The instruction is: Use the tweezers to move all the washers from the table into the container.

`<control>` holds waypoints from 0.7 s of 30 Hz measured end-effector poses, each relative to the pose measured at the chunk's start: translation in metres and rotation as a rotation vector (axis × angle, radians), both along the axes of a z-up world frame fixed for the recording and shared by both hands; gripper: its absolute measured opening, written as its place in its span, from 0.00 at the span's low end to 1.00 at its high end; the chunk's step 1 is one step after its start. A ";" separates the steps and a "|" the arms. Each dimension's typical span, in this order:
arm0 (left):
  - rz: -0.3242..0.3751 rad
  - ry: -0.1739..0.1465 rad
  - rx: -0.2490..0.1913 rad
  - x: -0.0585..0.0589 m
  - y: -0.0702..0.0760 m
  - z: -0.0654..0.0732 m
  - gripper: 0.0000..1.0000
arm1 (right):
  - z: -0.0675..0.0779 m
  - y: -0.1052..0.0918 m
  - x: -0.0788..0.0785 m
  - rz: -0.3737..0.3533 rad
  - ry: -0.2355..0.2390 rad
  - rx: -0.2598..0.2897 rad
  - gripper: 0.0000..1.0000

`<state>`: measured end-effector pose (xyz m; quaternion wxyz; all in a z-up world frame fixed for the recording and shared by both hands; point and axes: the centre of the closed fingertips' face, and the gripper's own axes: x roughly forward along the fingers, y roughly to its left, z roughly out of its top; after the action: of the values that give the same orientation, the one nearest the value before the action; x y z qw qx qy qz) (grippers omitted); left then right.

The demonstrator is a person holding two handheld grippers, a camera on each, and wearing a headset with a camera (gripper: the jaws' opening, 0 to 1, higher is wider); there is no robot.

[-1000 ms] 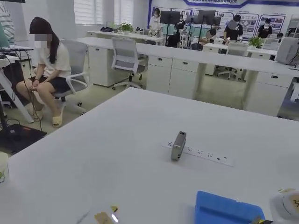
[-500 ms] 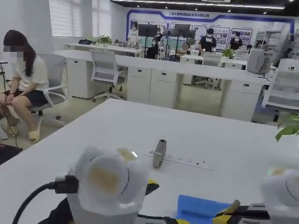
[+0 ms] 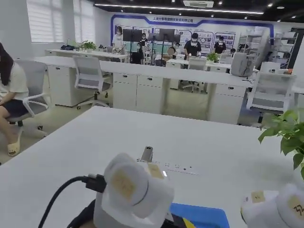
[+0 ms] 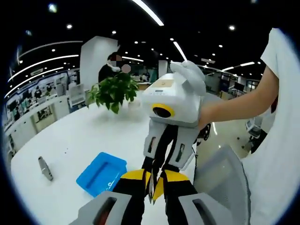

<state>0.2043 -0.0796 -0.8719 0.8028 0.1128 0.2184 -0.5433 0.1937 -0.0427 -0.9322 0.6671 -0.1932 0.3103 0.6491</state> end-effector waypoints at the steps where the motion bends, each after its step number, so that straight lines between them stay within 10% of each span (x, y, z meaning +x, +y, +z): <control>1: -0.003 -0.005 -0.003 0.001 -0.002 0.000 0.08 | -0.001 0.000 -0.002 0.010 0.001 -0.006 0.03; 18: -0.133 -0.027 0.063 -0.008 0.000 -0.017 0.00 | -0.034 -0.009 -0.002 0.011 0.027 -0.034 0.08; 21: -0.118 -0.086 0.112 -0.004 0.007 -0.031 0.00 | -0.044 -0.015 0.008 -0.013 -0.031 -0.083 0.08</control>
<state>0.2001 -0.0729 -0.9031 0.7705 0.1934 0.2068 -0.5712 0.2014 -0.0580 -0.9760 0.6674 -0.2286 0.3278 0.6284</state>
